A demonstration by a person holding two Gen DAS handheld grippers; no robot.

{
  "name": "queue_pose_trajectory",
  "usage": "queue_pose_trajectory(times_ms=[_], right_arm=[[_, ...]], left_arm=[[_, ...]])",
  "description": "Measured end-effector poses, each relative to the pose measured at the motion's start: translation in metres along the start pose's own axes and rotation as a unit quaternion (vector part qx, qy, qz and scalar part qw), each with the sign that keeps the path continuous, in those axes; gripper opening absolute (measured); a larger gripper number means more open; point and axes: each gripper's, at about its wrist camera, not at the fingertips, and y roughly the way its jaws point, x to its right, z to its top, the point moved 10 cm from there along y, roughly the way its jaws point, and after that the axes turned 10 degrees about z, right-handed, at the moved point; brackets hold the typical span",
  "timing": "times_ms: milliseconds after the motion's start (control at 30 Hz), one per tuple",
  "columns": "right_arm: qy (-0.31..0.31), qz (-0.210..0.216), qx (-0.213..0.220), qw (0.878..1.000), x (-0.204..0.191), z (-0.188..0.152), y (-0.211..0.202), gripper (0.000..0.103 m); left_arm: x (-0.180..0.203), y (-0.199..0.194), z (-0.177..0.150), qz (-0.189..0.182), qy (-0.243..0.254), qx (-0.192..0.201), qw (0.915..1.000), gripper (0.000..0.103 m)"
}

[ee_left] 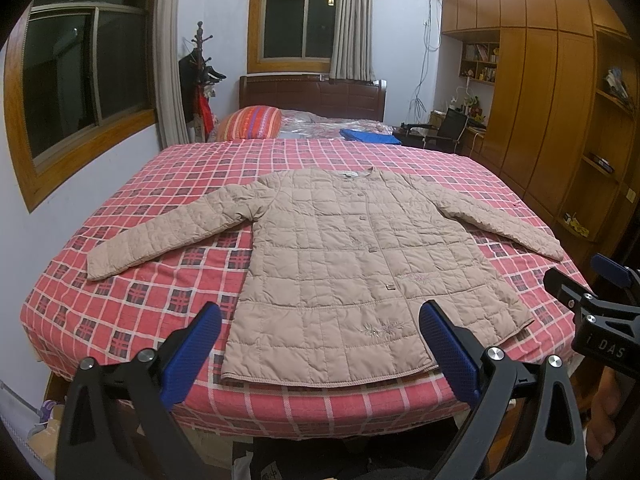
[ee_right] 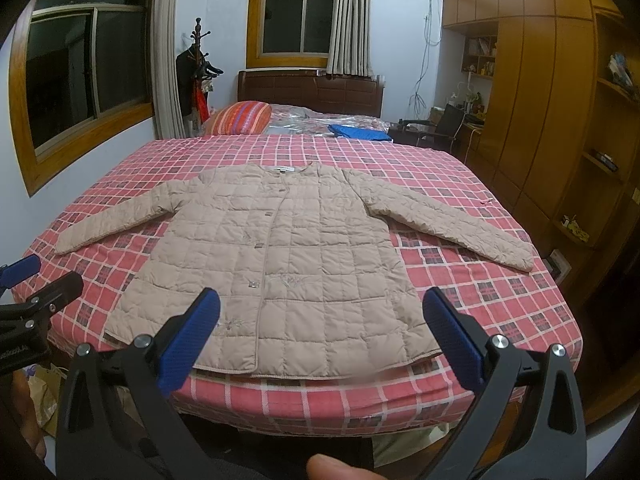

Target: Fold large clothes

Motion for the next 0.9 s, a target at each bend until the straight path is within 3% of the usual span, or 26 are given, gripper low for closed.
queue_pose_trajectory(times_ms=[900], right_arm=[[0.001, 0.001, 0.001, 1.000, 0.0004, 0.0027, -0.0001, 0.101]], left_arm=[[-0.0010, 0.0003, -0.0010, -0.001, -0.001, -0.001, 1.0000, 0.099]])
